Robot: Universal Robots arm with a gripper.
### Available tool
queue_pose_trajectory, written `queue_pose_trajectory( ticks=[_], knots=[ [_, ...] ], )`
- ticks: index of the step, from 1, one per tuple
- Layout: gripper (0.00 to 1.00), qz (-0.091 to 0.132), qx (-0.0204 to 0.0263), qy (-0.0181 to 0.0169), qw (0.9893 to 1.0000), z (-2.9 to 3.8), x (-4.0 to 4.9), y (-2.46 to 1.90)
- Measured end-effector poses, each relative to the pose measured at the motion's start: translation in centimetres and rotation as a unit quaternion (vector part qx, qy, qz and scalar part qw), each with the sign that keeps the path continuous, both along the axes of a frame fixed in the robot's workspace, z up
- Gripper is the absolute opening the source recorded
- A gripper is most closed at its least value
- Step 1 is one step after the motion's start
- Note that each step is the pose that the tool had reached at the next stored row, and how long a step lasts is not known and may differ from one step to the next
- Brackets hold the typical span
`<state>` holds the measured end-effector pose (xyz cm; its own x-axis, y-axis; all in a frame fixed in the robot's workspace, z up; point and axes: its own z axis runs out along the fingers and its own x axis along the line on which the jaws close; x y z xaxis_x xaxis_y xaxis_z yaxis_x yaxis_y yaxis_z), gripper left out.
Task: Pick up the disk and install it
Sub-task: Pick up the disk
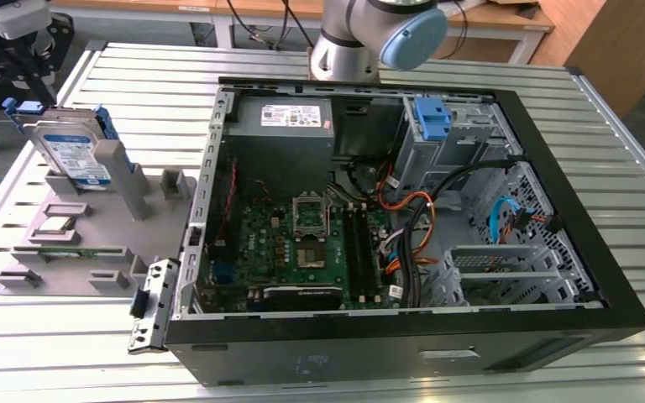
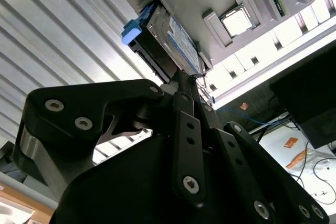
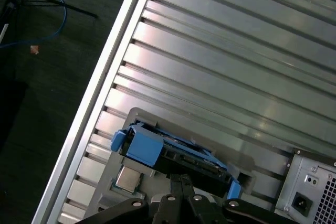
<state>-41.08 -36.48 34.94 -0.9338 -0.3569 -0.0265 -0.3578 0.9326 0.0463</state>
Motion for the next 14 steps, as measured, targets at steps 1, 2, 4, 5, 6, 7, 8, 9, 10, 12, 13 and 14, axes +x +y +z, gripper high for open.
queue_pose_trajectory(
  ticks=[1,2,4,5,6,7,8,9,10,12,13,14],
  knots=[
    [0.10,0.002,0.0000,0.0000,1.0000,0.00,0.00,0.00],
    [0.10,0.003,0.0000,0.0000,1.0000,0.00,0.00,0.00],
    [0.10,0.003,0.0000,0.0000,1.0000,0.00,0.00,0.00],
    [0.10,0.003,0.0000,0.0000,1.0000,0.00,0.00,0.00],
    [0.10,0.003,0.0000,0.0000,1.0000,0.00,0.00,0.00],
    [0.10,0.003,0.0000,0.0000,1.0000,0.00,0.00,0.00],
    [0.10,0.003,0.0000,0.0000,1.0000,0.00,0.00,0.00],
    [0.10,0.004,0.0000,0.0000,1.0000,0.00,0.00,0.00],
    [0.10,0.005,0.0000,0.0000,1.0000,0.00,0.00,0.00],
    [0.10,0.011,0.0000,0.0000,0.9999,0.00,0.00,0.00],
    [0.10,0.015,0.0000,0.0000,0.9999,0.00,0.00,0.00],
    [0.10,0.018,0.0000,0.0000,0.9998,0.00,0.00,0.00]
  ],
)
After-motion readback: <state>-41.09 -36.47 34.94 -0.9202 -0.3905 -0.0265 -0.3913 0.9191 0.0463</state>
